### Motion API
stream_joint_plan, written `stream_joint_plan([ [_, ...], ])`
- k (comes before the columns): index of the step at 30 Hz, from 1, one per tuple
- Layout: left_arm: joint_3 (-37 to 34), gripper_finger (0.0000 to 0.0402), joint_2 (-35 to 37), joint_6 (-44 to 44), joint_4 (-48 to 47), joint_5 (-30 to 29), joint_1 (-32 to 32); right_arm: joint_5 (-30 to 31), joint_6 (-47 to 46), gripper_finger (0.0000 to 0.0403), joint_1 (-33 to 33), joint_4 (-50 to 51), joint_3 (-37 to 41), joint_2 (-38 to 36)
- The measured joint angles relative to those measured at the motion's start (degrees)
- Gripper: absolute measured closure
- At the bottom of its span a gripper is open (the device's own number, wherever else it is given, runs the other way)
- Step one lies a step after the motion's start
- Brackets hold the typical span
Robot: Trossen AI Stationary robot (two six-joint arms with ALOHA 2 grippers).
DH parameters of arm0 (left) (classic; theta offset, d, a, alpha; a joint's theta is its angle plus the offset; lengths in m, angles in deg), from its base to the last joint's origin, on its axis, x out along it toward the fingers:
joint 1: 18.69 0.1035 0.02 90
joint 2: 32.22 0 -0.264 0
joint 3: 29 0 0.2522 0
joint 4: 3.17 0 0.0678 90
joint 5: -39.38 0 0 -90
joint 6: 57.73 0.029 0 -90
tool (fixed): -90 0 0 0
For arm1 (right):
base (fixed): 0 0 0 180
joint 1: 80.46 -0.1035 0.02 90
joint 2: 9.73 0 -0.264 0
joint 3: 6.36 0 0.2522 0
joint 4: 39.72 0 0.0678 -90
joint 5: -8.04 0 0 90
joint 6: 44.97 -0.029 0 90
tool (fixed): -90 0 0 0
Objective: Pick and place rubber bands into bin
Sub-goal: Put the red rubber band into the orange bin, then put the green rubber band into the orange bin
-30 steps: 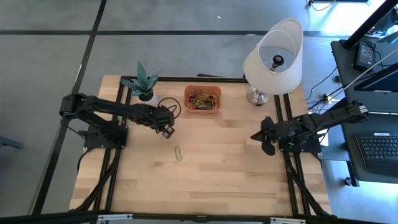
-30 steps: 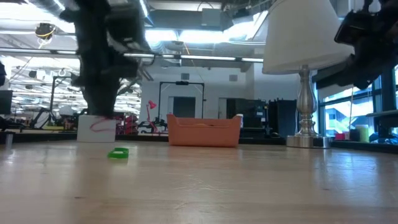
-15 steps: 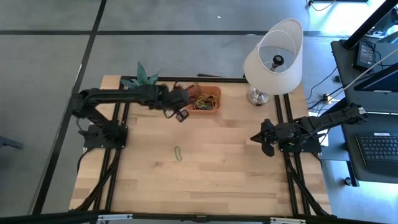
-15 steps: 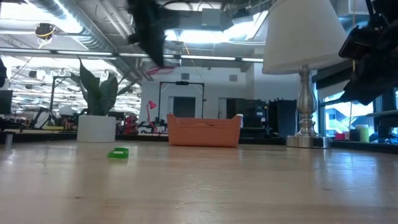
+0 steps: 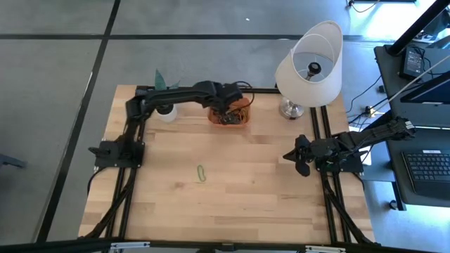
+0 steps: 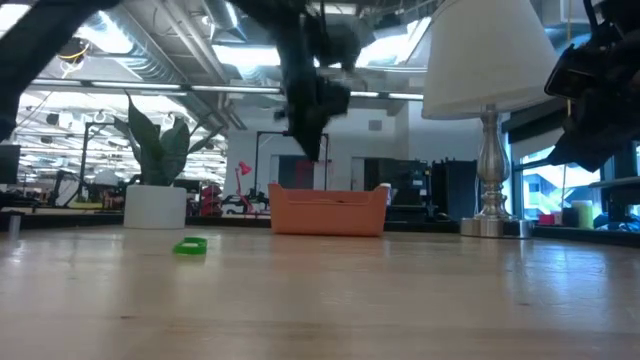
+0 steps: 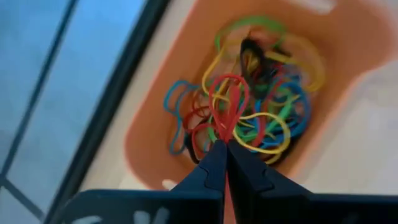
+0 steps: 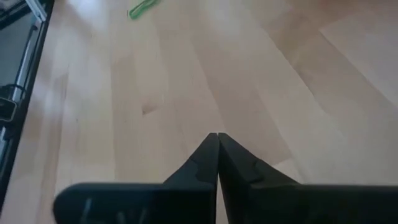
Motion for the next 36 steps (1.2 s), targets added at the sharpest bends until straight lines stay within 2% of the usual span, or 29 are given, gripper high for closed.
stream_joint_plan([
  [7,0.06,0.0398,-8.33,-0.99,0.19,2.07,3.65,0.47,-0.59,0.0391,0.00,0.01,0.00,0.00],
  [12,0.06,0.0367,-9.84,-1.93,1.03,2.96,4.39,3.07,-0.61,0.0391,0.05,0.00,-0.02,0.00],
  [21,0.07,0.0279,-8.98,-1.94,1.68,4.92,4.96,4.86,-0.74,0.0391,0.17,-1.44,-0.02,0.00],
  [26,0.08,0.0244,-7.69,-2.20,1.80,5.03,4.89,4.87,-0.73,0.0391,0.17,-2.55,-0.04,0.00],
  [31,0.06,0.0228,-5.02,-3.01,1.62,5.23,4.76,4.86,-0.70,0.0391,0.17,-2.55,-0.04,0.00],
  [36,0.09,0.0232,-0.32,-6.37,0.53,5.12,3.44,4.86,-0.61,0.0391,0.17,-2.55,-0.04,0.00],
])
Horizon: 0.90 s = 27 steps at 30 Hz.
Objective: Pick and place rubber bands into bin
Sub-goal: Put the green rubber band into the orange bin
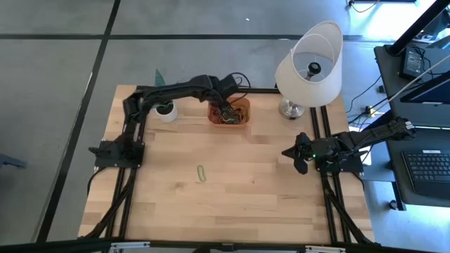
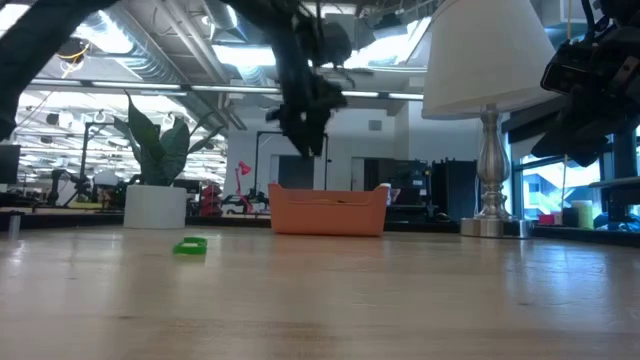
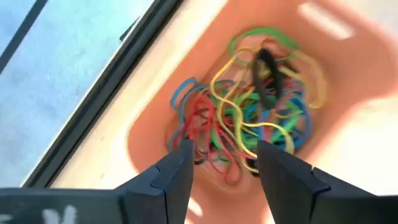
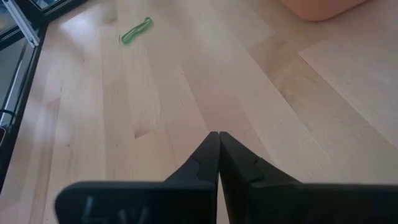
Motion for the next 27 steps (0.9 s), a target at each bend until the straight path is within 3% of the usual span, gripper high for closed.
stream_joint_plan([
  [7,0.00,0.0280,7.67,-3.43,-5.48,-3.00,-7.47,0.00,0.28,0.0391,0.00,0.85,0.00,0.00],
  [13,0.00,0.0337,9.42,-7.68,-8.63,-6.26,-15.78,0.03,6.34,0.0391,0.00,1.90,0.00,0.02],
  [21,-1.42,0.0393,8.99,-12.82,-9.06,-11.24,-23.00,6.53,25.85,0.0399,0.00,-8.75,0.00,-0.16],
  [27,-1.42,0.0398,9.10,-14.84,-9.16,-12.33,-25.40,-0.24,32.98,0.0400,1.33,-18.26,4.18,-2.34],
])
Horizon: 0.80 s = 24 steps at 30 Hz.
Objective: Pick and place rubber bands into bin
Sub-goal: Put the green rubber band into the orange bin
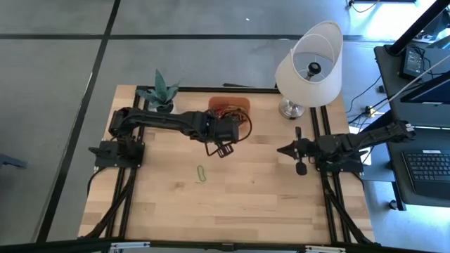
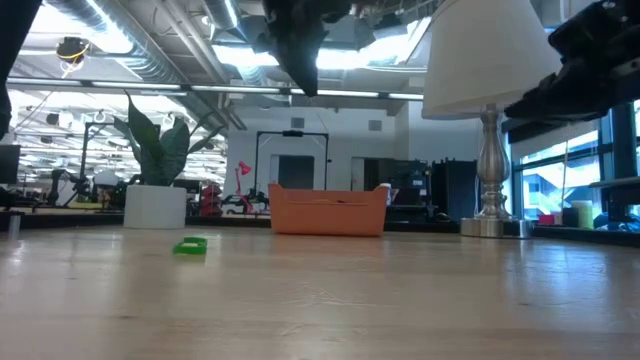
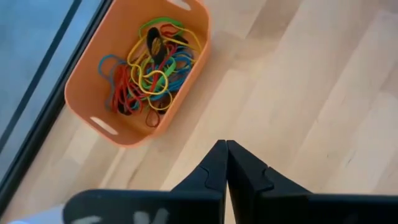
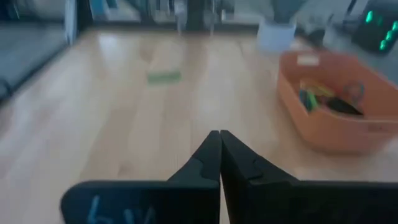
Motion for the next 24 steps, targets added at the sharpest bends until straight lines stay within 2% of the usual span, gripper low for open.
stream_joint_plan([
  [4,0.00,0.0400,0.00,-2.26,0.22,-0.43,-0.20,-1.90,0.13,0.0401,3.54,-12.78,5.94,-1.57],
  [7,0.00,0.0400,0.00,-2.45,0.66,0.27,-0.20,-5.27,0.16,0.0401,6.23,-16.40,7.90,-2.35],
  [12,0.00,0.0399,0.00,-3.47,0.60,0.31,-0.20,-7.69,-0.52,0.0402,9.23,-16.26,9.59,-5.48],
  [16,0.00,0.0401,0.00,-3.91,0.60,0.64,-0.20,-7.72,-0.19,0.0402,9.97,-15.57,9.92,-11.19],
  [22,0.00,0.0400,0.00,-5.23,0.58,0.81,-0.25,-7.75,0.27,0.0403,10.03,-8.78,9.97,-22.33],
  [24,0.00,0.0401,0.00,-5.24,0.56,1.16,-0.25,-7.73,1.09,0.0403,10.18,-9.54,9.85,-22.57],
])
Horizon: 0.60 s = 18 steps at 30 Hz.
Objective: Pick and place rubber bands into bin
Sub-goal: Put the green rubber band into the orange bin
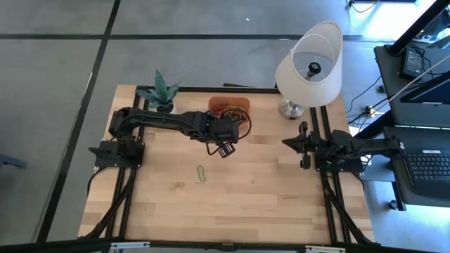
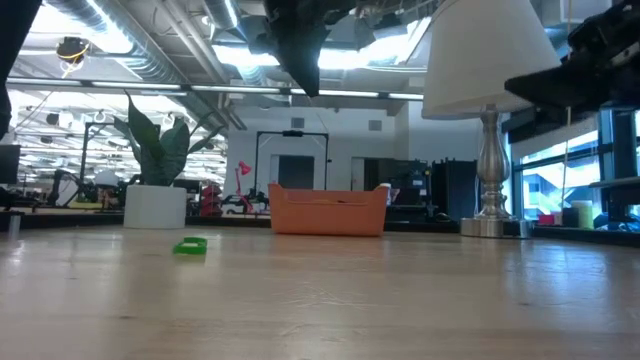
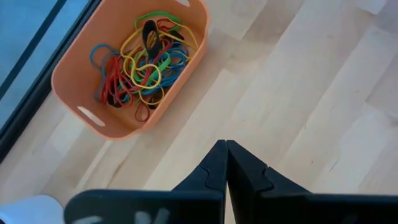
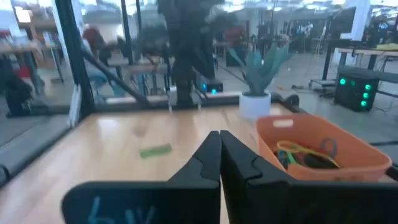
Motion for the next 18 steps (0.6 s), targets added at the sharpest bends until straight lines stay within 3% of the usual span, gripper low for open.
stream_joint_plan([
  [15,0.00,0.0399,0.00,0.45,0.21,0.53,-0.04,-10.31,3.29,0.0401,4.61,1.58,0.15,0.01],
  [18,0.00,0.0396,0.00,0.45,0.21,0.53,-0.30,-9.92,3.55,0.0393,4.61,2.37,0.15,0.05],
])
